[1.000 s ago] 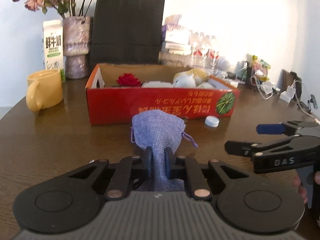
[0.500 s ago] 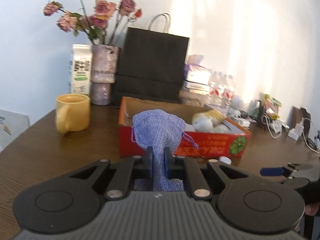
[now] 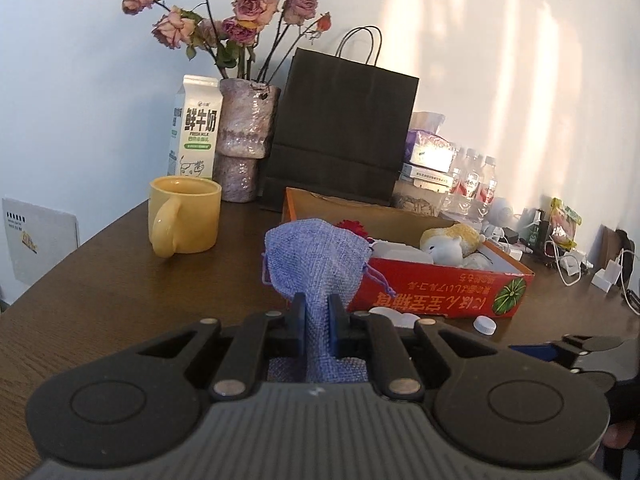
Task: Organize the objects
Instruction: 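Grasp a white bottle cap with the right gripper while the left gripper holds the pouch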
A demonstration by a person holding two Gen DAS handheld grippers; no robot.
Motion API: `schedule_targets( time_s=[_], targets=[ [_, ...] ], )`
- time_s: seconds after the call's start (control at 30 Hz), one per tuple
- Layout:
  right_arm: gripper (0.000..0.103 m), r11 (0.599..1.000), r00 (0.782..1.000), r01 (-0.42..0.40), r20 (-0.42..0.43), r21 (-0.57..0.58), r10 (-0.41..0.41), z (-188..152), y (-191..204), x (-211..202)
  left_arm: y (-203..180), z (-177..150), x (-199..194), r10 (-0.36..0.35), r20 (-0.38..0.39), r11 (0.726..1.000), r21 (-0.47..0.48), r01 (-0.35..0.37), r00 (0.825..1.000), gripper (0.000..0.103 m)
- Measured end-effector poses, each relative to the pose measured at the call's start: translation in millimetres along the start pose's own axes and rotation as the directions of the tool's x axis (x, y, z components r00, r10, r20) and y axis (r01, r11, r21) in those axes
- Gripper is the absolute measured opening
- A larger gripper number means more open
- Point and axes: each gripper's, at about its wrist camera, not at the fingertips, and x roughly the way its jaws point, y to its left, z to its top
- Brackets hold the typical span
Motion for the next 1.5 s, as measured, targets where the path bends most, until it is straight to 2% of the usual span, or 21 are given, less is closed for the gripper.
schedule_targets(
  time_s=[0.27,0.37,0.43,0.57,0.63,0.7,0.87,1.0,1.17,1.5],
  targets=[
    [0.083,1.000,0.999,-0.016,-0.035,-0.001,0.016,9.3,10.3,17.9,9.3,-0.6,-1.6,-0.017,-0.007,1.000,-0.024,0.017,1.000,0.012],
    [0.078,1.000,0.999,-0.023,-0.030,0.001,0.023,12.2,12.6,21.3,9.1,-0.3,-2.6,-0.024,-0.005,0.999,-0.026,0.024,1.000,0.012],
    [0.072,1.000,0.999,-0.029,-0.027,0.002,0.029,15.0,14.4,24.8,9.5,-0.5,-2.7,-0.027,-0.007,0.999,-0.028,0.027,1.000,0.012],
    [0.067,0.999,0.999,-0.042,-0.024,-0.004,0.041,20.6,18.0,31.3,10.5,-0.7,-1.8,-0.030,-0.014,0.999,-0.032,0.029,0.999,0.012],
    [0.051,0.999,0.998,-0.052,-0.017,-0.011,0.052,22.3,20.4,32.0,10.7,-0.8,-1.6,-0.032,-0.017,0.999,-0.033,0.031,0.999,0.012],
    [0.043,0.998,0.998,-0.059,-0.013,-0.023,0.058,23.1,23.6,32.0,10.7,-0.2,-0.9,-0.034,-0.019,0.999,-0.032,0.033,0.999,0.012],
    [0.041,0.997,0.997,-0.073,-0.013,-0.023,0.072,23.6,25.1,31.8,10.5,-0.5,0.0,-0.034,-0.023,0.999,-0.032,0.033,0.999,0.012],
    [0.027,0.997,0.997,-0.079,-0.008,-0.024,0.079,24.0,25.7,31.5,9.3,-2.0,1.9,-0.033,-0.032,0.999,-0.028,0.032,0.999,0.012],
    [0.027,0.995,0.995,-0.097,-0.001,-0.018,0.097,22.4,26.3,29.0,9.6,-3.2,3.6,-0.040,-0.040,0.999,-0.033,0.038,0.998,0.012],
    [0.027,0.996,0.993,-0.087,0.075,-0.024,0.088,17.0,23.8,10.5,8.8,-3.8,8.5,-0.041,-0.043,0.999,-0.034,0.040,0.998,0.012]
  ],
)
